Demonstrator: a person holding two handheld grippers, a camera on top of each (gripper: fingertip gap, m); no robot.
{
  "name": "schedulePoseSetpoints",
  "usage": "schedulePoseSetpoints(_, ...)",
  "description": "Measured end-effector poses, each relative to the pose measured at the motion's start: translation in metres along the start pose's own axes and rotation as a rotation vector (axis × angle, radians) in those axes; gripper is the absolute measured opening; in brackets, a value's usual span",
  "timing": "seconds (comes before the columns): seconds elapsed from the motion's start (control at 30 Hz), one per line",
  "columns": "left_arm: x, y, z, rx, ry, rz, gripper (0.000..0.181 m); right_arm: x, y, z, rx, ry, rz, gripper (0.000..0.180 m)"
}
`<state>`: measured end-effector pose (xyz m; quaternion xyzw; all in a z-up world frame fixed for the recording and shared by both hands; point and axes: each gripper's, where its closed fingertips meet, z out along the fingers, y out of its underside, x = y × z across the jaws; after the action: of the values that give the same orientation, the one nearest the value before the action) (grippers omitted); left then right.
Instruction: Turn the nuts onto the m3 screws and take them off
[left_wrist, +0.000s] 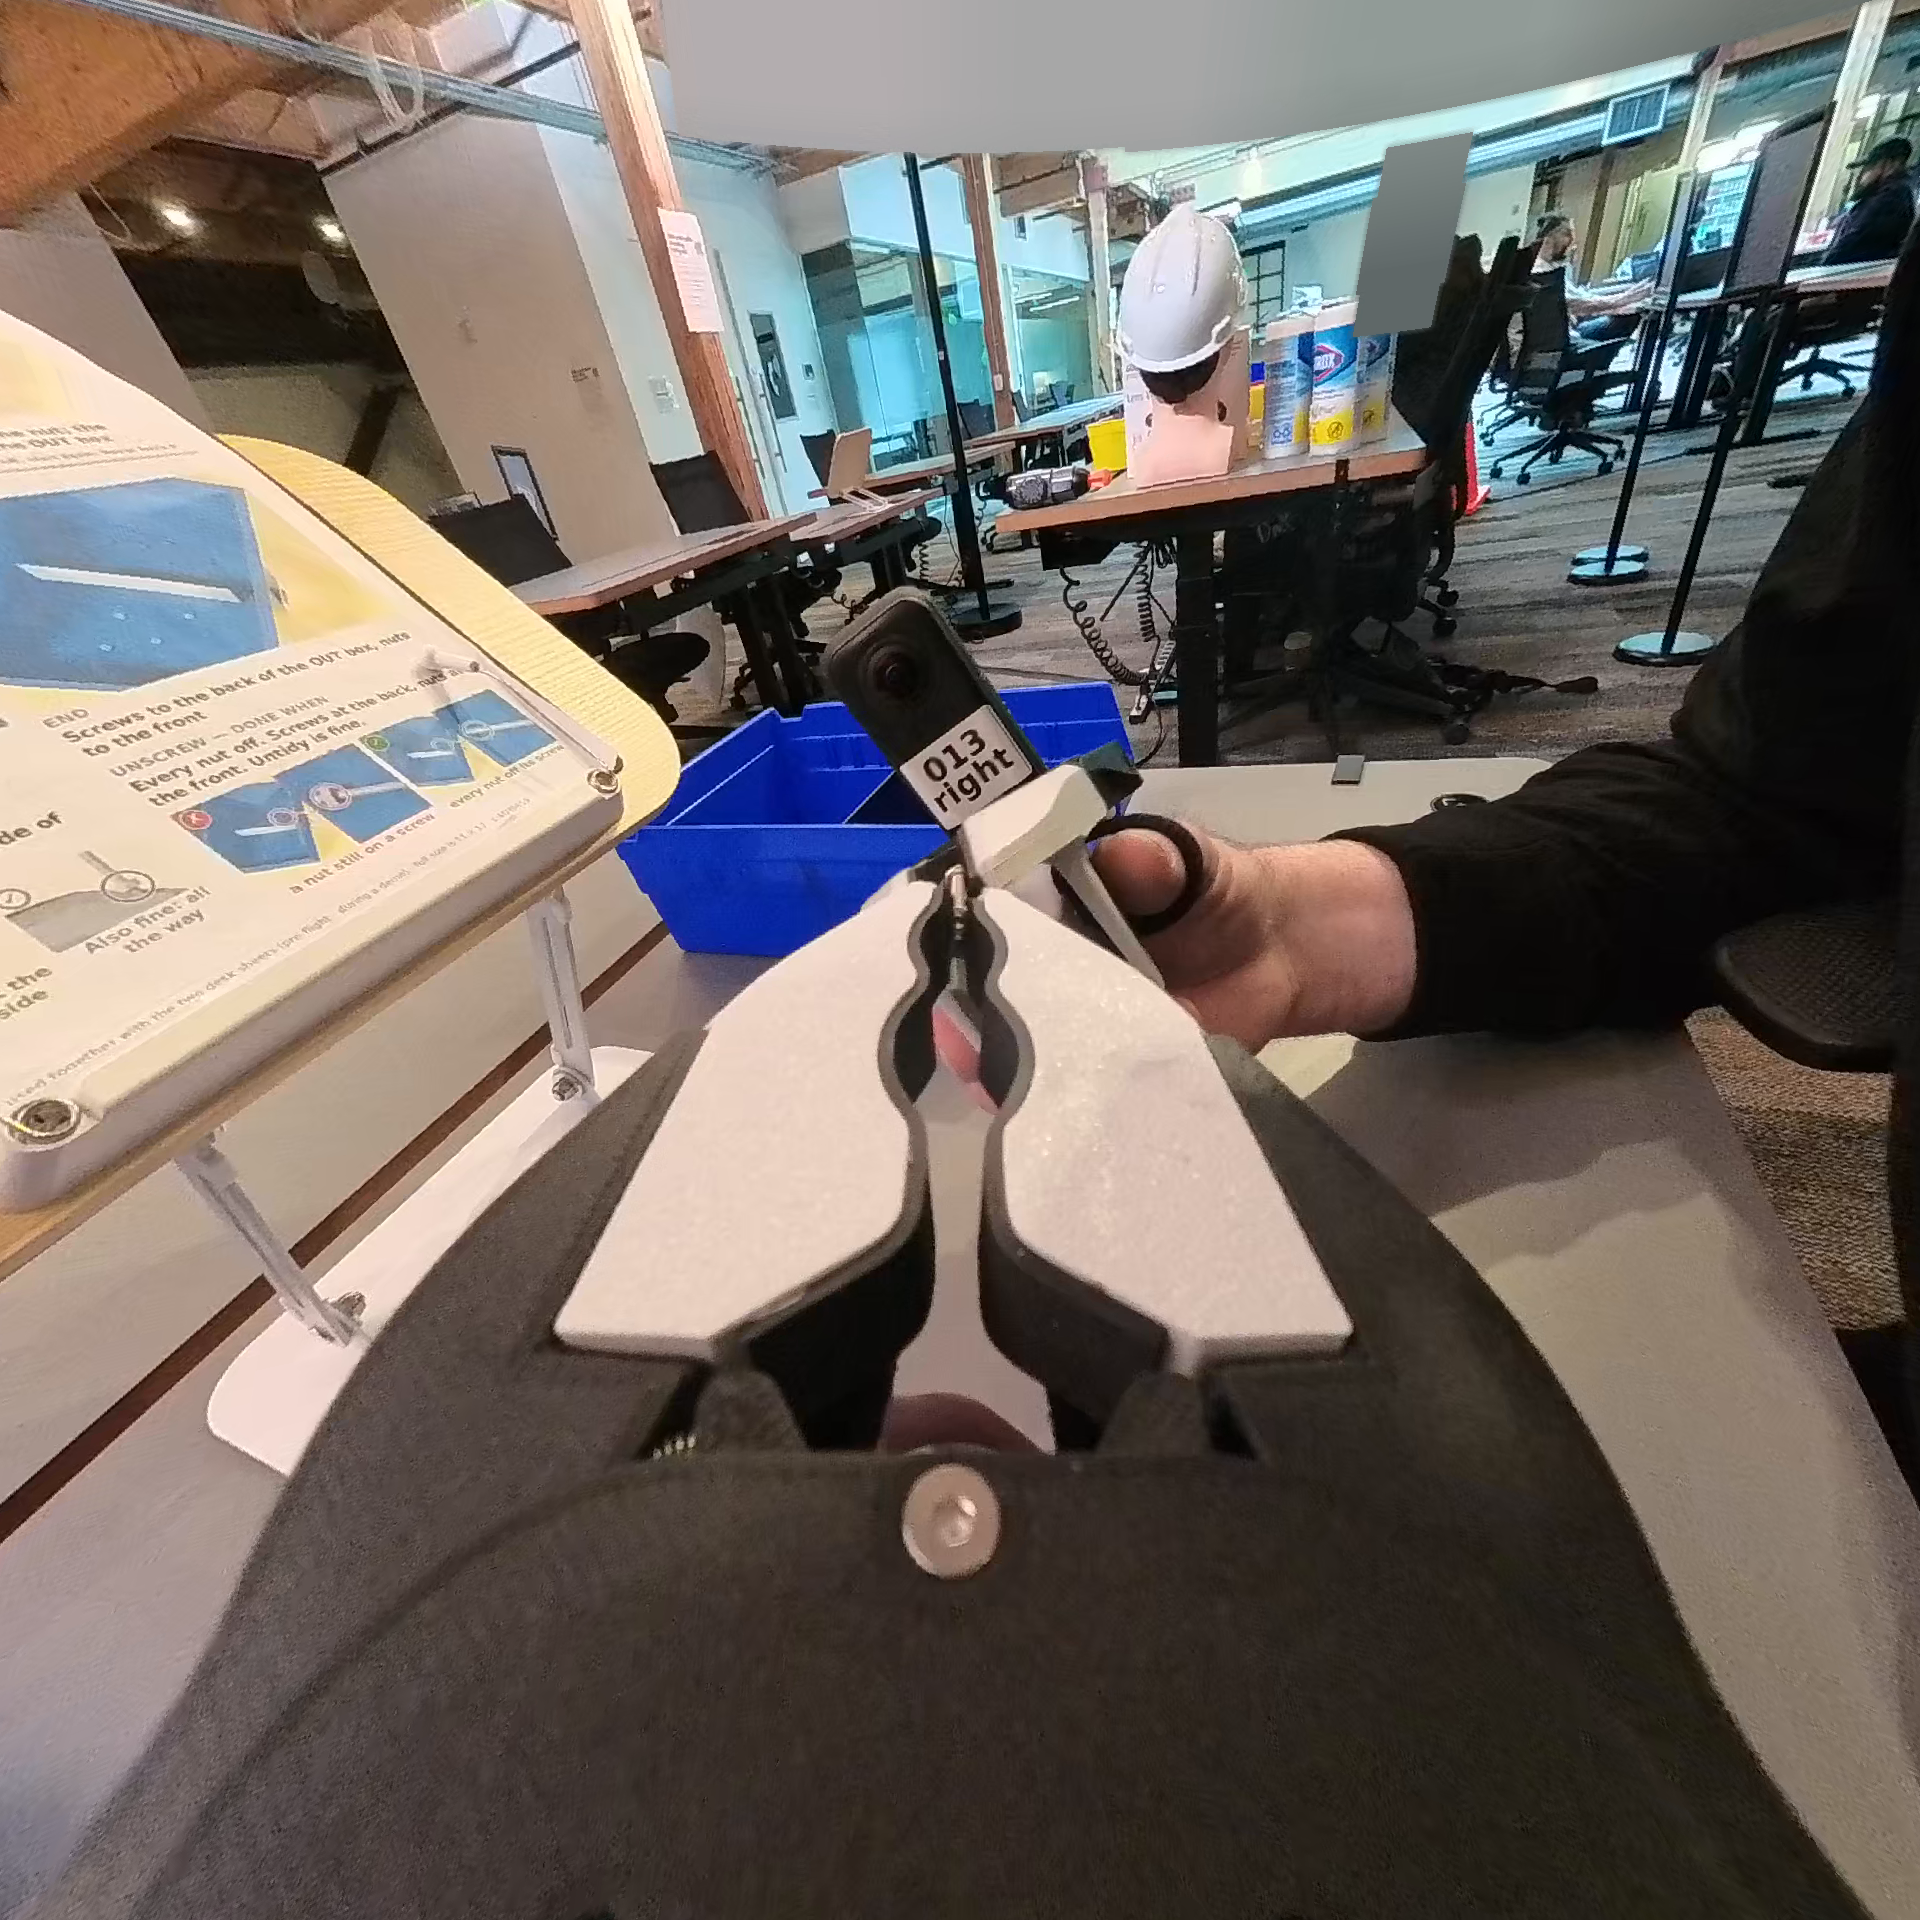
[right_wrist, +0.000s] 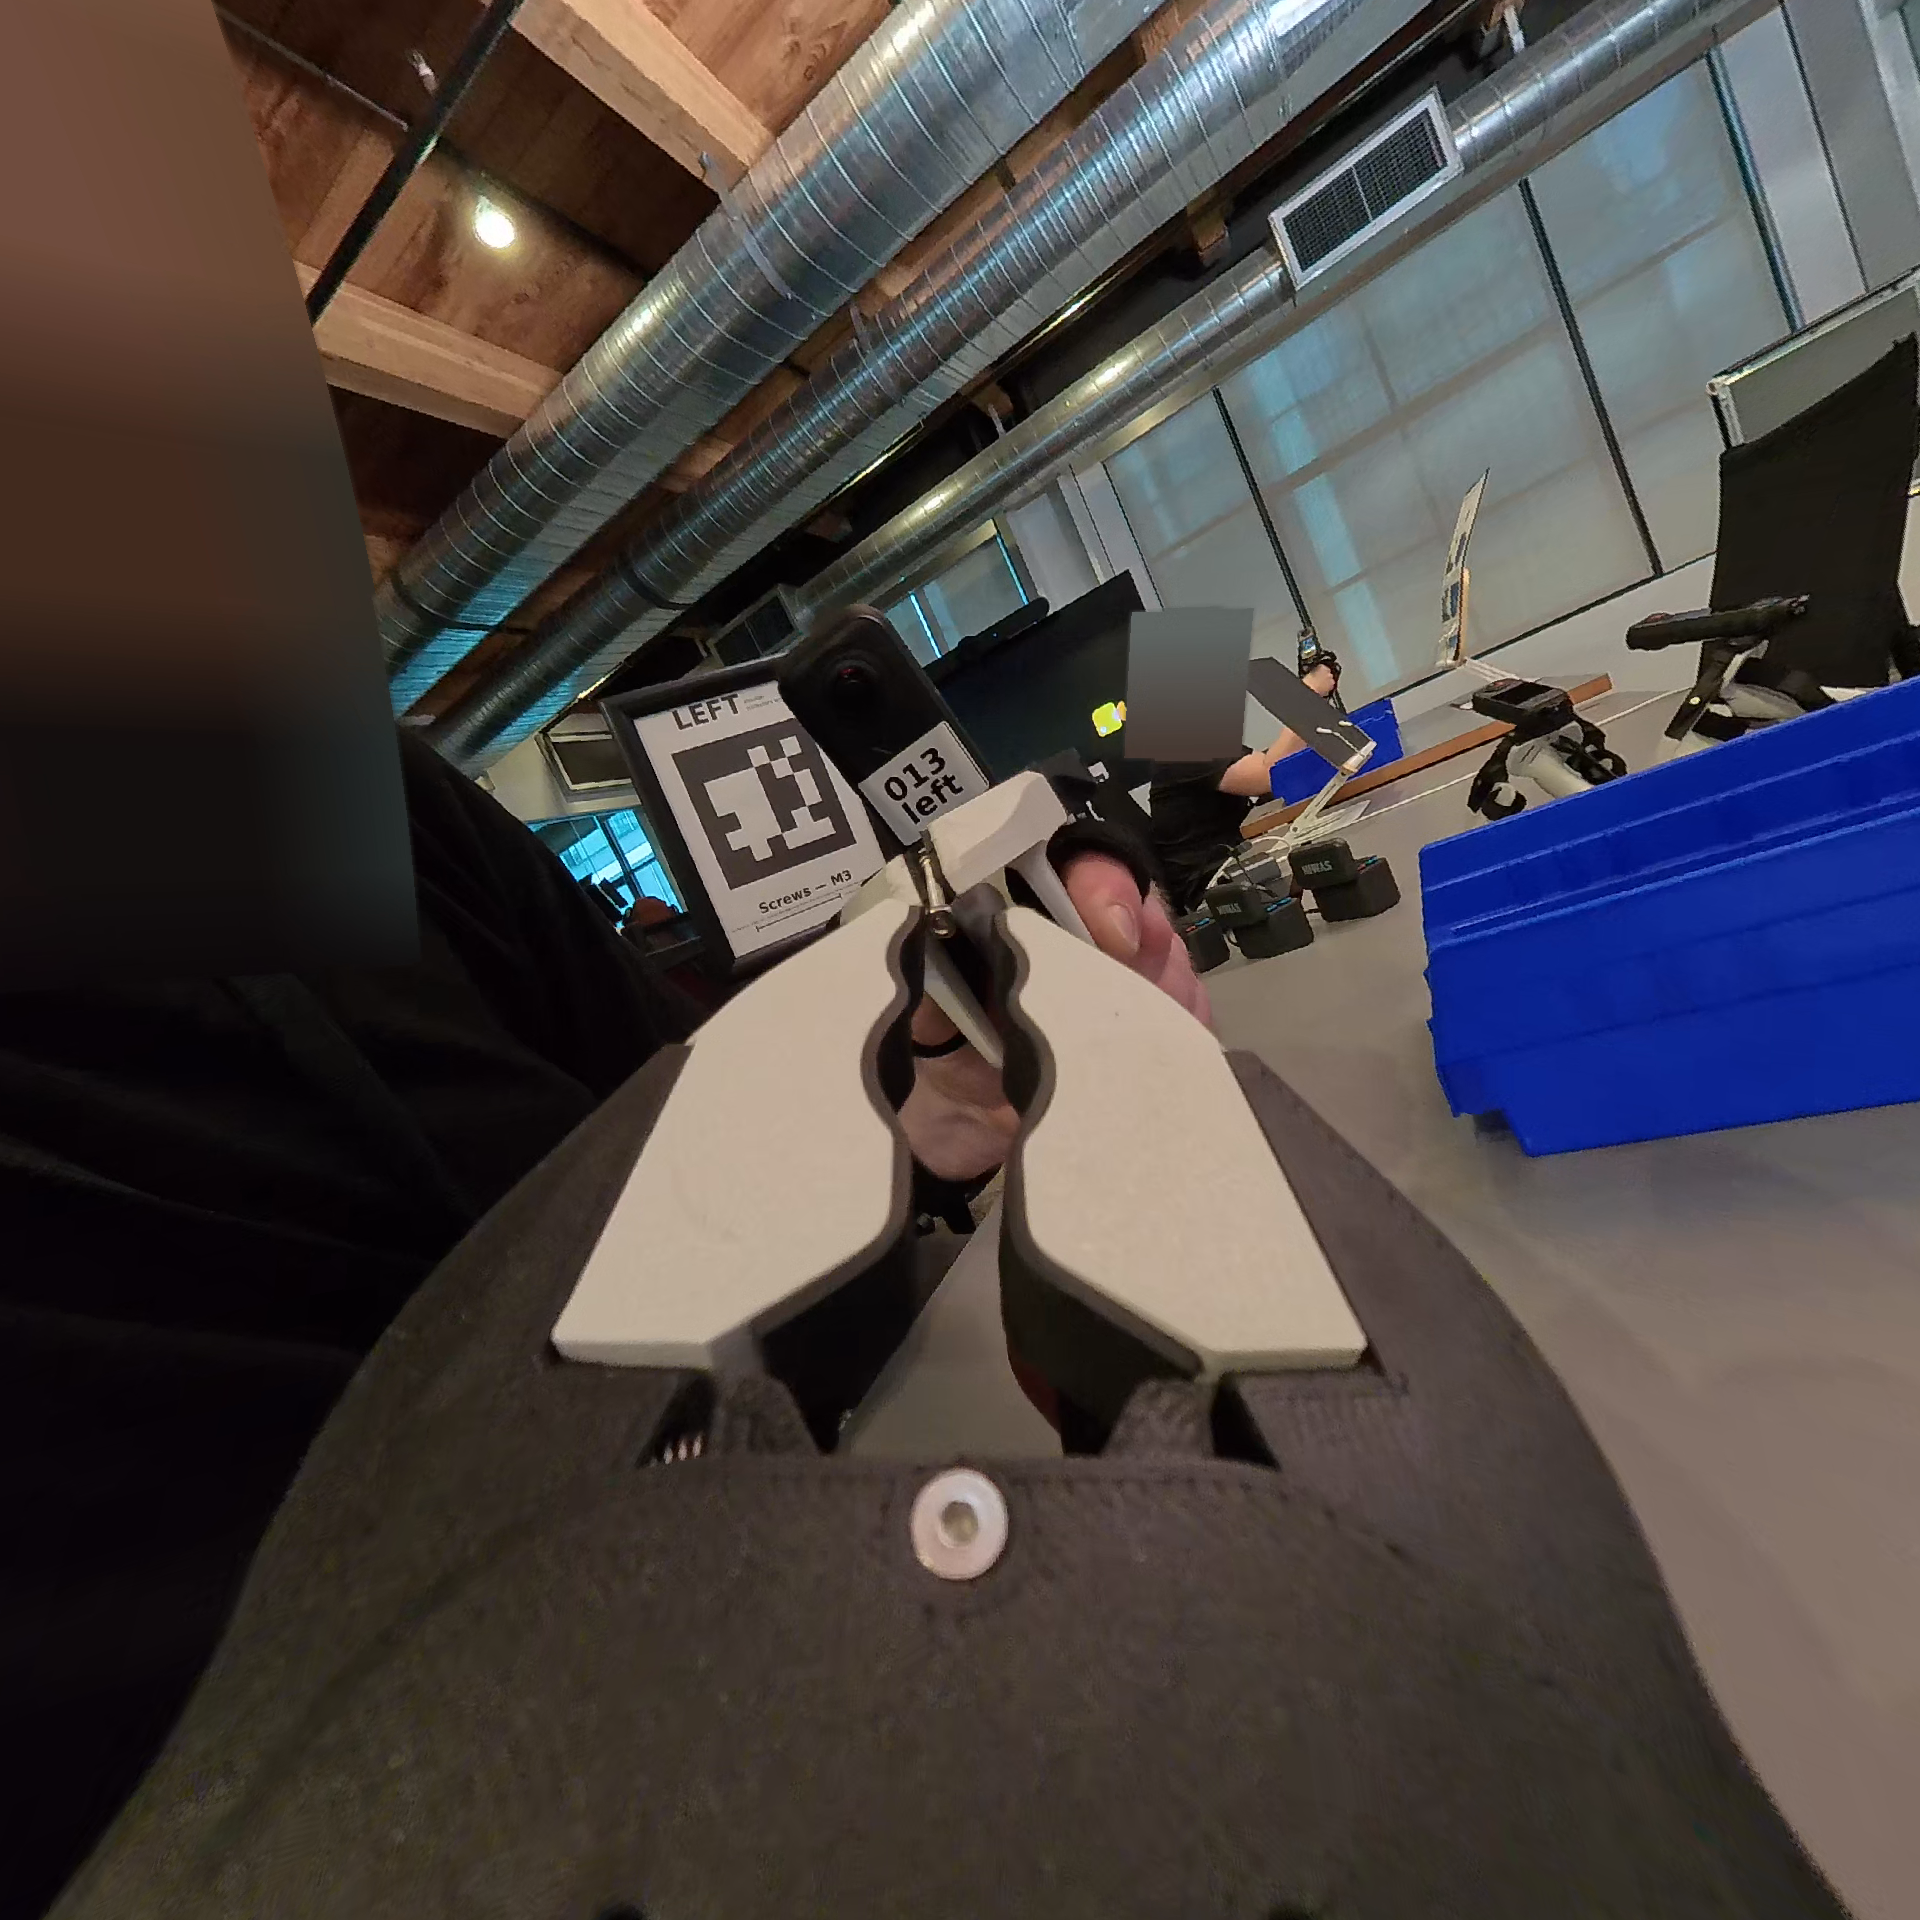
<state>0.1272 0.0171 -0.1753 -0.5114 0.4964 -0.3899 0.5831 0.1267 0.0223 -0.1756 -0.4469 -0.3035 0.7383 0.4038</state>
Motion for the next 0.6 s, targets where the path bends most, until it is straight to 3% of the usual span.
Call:
schedulePoseSetpoints(0.37,-0.0007,0.0017,0.0002,-0.001,0.0,-0.021,0.002,-0.0024,-0.0003,0.0002,-0.006,0.004,-0.038,0.005)
schedulePoseSetpoints(0.6,-0.0003,0.0007,0.0011,0.038,0.03,-0.121,0.002,-0.0041,-0.0014,-0.0001,-0.029,0.048,-0.164,0.005)
